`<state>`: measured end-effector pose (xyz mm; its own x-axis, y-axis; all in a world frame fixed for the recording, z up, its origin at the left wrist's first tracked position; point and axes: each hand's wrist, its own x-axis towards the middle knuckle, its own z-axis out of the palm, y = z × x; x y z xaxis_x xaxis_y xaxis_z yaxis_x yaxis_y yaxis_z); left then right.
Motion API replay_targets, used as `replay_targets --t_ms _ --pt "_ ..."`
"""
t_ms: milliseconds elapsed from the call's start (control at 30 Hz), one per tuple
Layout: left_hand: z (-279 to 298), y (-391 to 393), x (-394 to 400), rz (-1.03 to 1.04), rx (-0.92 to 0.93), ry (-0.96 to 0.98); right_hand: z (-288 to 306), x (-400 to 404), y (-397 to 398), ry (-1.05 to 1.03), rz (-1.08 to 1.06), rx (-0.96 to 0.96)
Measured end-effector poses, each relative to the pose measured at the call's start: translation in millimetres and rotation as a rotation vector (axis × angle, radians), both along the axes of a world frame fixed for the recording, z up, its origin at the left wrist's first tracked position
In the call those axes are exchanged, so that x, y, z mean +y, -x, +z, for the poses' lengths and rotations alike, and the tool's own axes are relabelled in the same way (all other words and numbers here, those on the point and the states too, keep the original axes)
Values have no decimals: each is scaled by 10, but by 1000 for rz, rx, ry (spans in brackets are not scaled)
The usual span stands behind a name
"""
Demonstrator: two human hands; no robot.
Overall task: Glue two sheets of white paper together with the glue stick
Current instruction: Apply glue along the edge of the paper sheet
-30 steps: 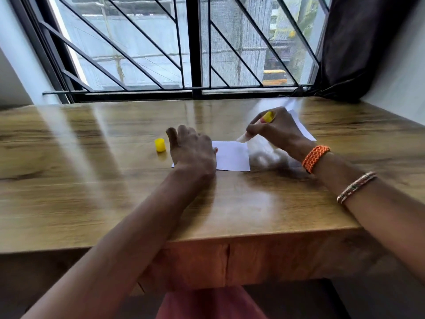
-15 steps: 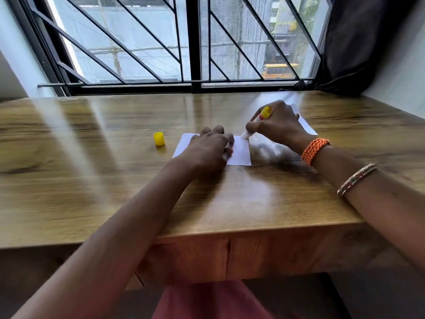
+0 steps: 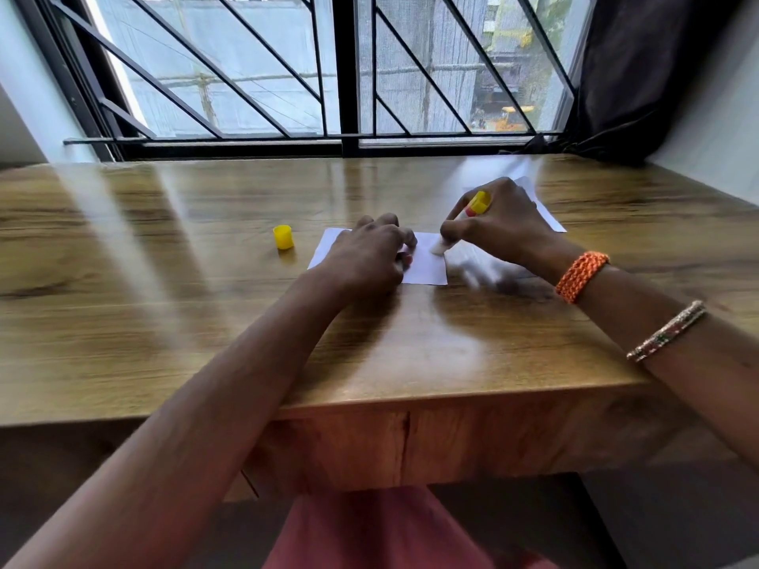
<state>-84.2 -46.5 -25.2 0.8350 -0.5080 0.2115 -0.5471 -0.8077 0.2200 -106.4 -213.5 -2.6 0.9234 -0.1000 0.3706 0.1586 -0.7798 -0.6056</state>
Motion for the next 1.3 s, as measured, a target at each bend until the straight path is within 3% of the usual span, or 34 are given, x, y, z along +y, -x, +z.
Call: replay_targets --t_ms 333,500,767,900,1033,1133,1300 --pt "-6 -2 1 22 -17 -11 -32 15 219 -15 113 23" --pt "-21 -12 -5 25 -11 -11 141 -82 253 -165 359 251" --pt "105 -117 202 56 -5 447 308 -311 -104 -696 249 362" --pt "190 -187 309 129 -162 564 213 -147 -334 -940 177 365" --pt "309 -376 496 187 -190 557 150 57 -603 -1145 184 343" --pt "408 -630 802 303 -245 588 279 342 -847 -1090 278 313" --pt "71 -790 1118 414 -112 634 144 627 -973 -856 344 324"
